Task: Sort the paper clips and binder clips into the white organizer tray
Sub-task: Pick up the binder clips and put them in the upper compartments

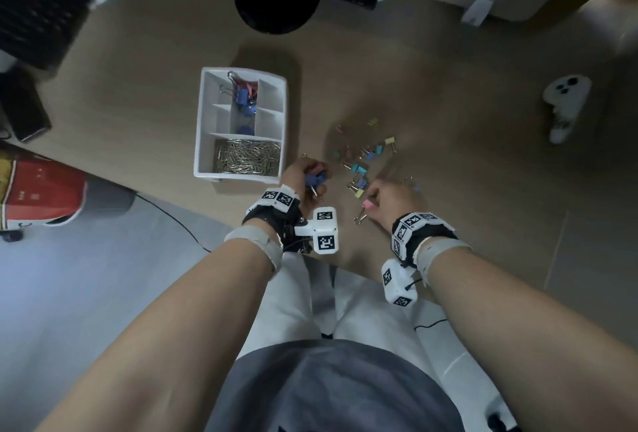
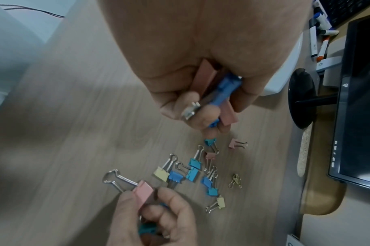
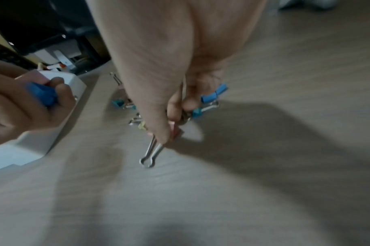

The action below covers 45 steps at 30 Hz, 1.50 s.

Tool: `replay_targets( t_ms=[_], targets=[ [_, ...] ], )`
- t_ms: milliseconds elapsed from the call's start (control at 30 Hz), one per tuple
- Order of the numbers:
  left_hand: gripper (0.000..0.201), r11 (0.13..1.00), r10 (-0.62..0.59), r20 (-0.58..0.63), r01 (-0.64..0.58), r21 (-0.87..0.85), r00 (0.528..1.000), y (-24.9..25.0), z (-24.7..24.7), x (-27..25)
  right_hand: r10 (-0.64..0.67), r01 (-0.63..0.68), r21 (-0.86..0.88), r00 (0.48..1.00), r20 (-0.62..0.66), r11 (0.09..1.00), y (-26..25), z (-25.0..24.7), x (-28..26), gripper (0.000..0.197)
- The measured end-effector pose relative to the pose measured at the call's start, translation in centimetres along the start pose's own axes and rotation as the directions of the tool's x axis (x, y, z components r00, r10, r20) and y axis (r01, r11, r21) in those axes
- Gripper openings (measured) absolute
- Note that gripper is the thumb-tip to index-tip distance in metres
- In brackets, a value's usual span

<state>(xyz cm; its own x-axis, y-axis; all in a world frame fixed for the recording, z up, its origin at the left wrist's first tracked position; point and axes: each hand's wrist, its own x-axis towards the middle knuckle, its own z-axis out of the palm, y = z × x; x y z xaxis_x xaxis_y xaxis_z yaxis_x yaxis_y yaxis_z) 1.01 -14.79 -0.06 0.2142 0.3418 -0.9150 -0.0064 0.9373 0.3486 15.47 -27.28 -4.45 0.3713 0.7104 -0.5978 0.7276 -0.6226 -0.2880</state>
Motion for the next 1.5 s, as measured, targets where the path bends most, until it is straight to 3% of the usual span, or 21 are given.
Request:
replay_targets(
  t_ms=[200,433,567,633,733,833,1067,1167,1367,1500],
  targets=[
    [0.026,0.999,0.007,0.032,-0.008,0.034,0.999,1.2,-2.0,0.4,0.143,-0.144,0.009,0.97,-0.197,0.99,-2.5,0.6,0.7,0.014],
    [0.026,0.999,0.035,0.119,-0.04,0.037,0.992,4.4,-4.3,1.2,0.214,-0.24,-0.068,0.938,-0.274,0.968,-4.7,1.3,0.8,0.037],
    [0.036,0.999,0.01,0.106,-0.004,-0.052,0.994,6.2,-5.6,1.6,0.29,-0.326,-0.114,0.923,-0.252,0.938,-6.3,1.2,0.7,0.032],
    [0.026,0.998,0.011,0.097,-0.005,-0.067,0.995,7.3,-6.2,1.5,0.303,-0.338,-0.1,0.917,-0.259,0.936,-7.0,1.2,0.8,0.032],
    [0.022,1.0,0.029,0.129,-0.03,0.009,0.991,8.8,-7.1,2.0,0.363,-0.382,-0.019,0.891,-0.271,0.924,-7.4,1.2,0.7,0.038],
    [0.025,0.994,0.042,0.154,-0.057,0.095,0.987,9.5,-7.5,2.6,0.434,-0.437,0.028,0.88,-0.193,0.899,-7.2,2.0,0.5,0.036],
    [0.029,0.961,-0.116,0.298,0.031,0.276,0.947,8.5,-7.4,2.5,0.547,-0.524,0.17,0.823,-0.153,0.835,-7.2,2.9,1.0,0.032],
    [0.029,0.961,-0.165,0.356,0.069,0.267,0.92,7.9,-7.1,2.5,0.575,-0.536,0.239,0.806,-0.138,0.809,-7.1,3.0,1.2,0.041],
    [0.036,0.964,-0.127,0.268,0.056,0.258,0.955,7.7,-6.1,1.9,0.569,-0.503,0.318,0.806,-0.162,0.804,-6.1,2.2,0.8,0.042],
    [0.029,0.971,-0.045,0.134,0.012,0.237,0.99,7.8,-5.2,0.4,0.549,-0.463,0.367,0.817,-0.176,0.806,-5.4,0.9,0.8,0.024]
  ],
)
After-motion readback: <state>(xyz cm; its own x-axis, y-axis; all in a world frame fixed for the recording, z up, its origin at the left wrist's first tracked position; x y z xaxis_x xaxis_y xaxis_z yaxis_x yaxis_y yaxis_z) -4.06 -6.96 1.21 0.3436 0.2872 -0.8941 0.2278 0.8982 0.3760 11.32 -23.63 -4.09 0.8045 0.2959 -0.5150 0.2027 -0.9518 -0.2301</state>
